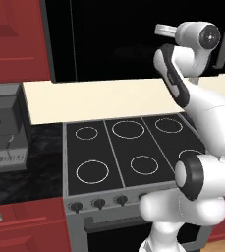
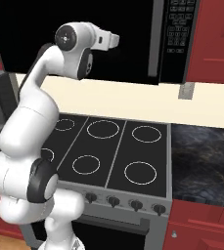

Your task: Transport the fish from the fridge to the microwave and turn on the microwave.

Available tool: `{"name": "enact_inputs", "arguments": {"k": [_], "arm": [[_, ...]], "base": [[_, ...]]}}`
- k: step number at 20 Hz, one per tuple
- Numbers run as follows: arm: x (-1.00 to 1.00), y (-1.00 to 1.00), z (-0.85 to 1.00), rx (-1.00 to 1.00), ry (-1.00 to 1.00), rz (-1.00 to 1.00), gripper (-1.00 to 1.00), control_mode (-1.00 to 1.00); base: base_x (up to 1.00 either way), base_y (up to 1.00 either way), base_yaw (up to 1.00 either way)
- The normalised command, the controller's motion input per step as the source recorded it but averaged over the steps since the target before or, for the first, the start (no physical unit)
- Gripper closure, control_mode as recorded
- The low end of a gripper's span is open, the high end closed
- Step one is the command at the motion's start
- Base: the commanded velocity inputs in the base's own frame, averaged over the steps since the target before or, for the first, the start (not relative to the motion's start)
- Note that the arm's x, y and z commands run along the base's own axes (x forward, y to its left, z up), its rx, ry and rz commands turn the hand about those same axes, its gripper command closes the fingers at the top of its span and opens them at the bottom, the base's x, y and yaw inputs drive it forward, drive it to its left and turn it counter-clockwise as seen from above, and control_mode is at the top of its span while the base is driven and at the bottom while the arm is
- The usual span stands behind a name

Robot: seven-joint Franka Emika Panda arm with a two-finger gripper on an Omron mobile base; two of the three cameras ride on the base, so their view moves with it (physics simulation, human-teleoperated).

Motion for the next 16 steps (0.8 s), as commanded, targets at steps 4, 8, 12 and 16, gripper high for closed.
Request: {"name": "enact_inputs", "arguments": {"k": [4, 8, 12, 16], "arm": [[0.71, -0.32, 0.00, 0.06, 0.00, 0.10, 1.00, -1.00], [0.72, -0.22, 0.00, 0.03, 0.01, 0.07, 1.00, -1.00], [0.49, -0.22, 0.00, 0.00, 0.00, 0.05, 1.00, -1.00], [-0.09, -0.22, 0.05, 0.00, 0.00, 0.01, 1.00, -1.00]], "base": [[0.00, 0.00, 0.00], [0.00, 0.00, 0.00], [0.00, 0.00, 0.00], [0.00, 0.00, 0.00]]}}
